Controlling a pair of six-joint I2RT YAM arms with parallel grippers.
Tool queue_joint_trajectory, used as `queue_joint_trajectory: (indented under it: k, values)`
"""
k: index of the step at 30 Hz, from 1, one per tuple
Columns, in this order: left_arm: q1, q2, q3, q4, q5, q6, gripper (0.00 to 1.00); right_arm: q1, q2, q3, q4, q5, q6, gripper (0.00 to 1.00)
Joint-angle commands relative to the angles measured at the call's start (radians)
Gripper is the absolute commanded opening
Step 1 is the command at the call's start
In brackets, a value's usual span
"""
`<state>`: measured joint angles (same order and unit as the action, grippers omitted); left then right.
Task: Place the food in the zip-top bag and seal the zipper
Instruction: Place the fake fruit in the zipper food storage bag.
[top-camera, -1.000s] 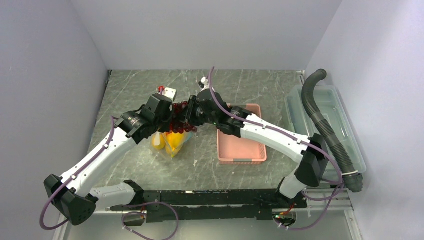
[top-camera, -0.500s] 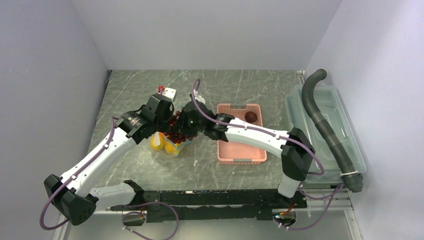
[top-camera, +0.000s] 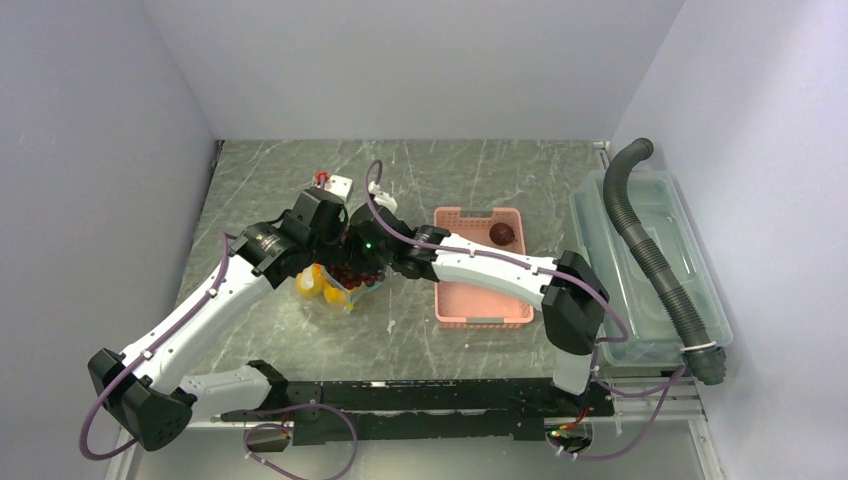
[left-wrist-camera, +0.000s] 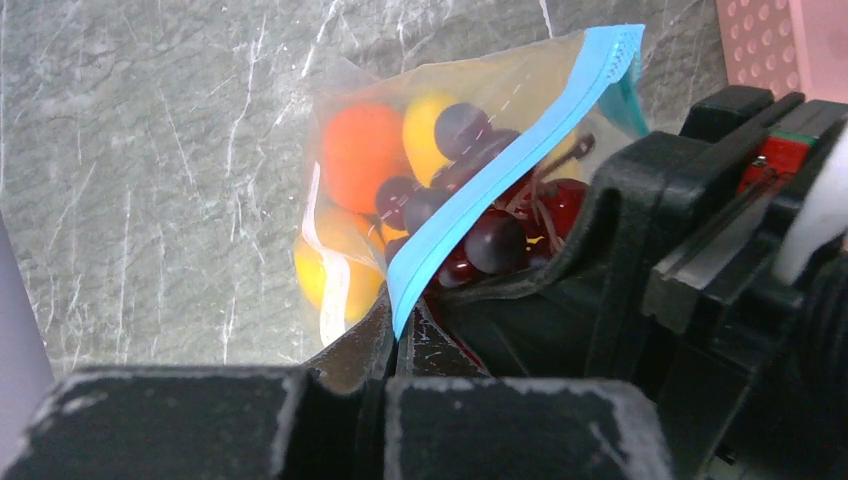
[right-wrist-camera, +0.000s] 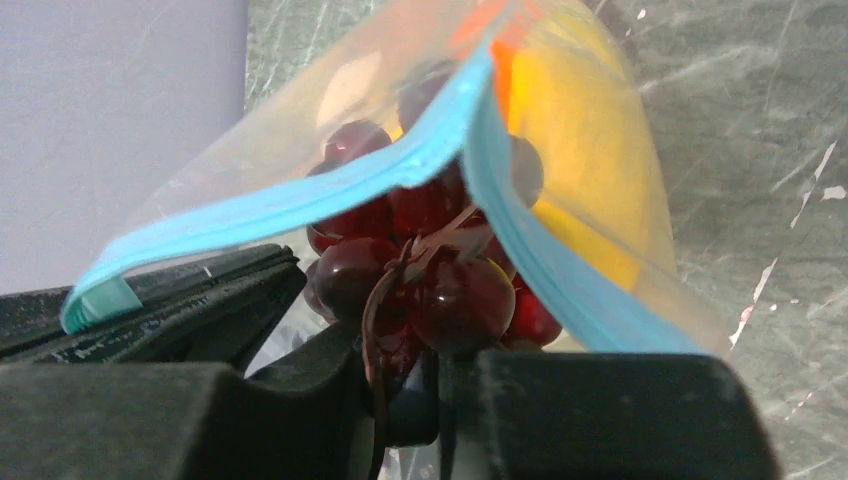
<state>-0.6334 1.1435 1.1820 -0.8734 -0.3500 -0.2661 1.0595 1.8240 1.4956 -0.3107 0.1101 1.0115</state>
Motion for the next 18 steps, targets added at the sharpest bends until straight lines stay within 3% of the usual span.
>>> queue_joint_trajectory:
  k: [1, 4, 9, 18]
  values:
    - [0.001, -0.008, 0.004, 0.031, 0.001, 0.01, 0.0, 0.004, 0.017, 0.085, 0.007, 0.019, -0.021, 0.3]
    - [0.002, -0.008, 0.003, 0.03, 0.001, 0.009, 0.0, 0.003, 0.02, 0.106, 0.006, 0.012, -0.037, 0.49]
    - [0.001, -0.011, 0.003, 0.031, -0.003, 0.01, 0.0, 0.002, 0.0, 0.11, 0.003, 0.022, -0.056, 0.65]
    - [0.002, -0.008, 0.004, 0.03, 0.0, 0.01, 0.0, -0.007, -0.087, 0.039, 0.004, 0.065, -0.091, 0.67]
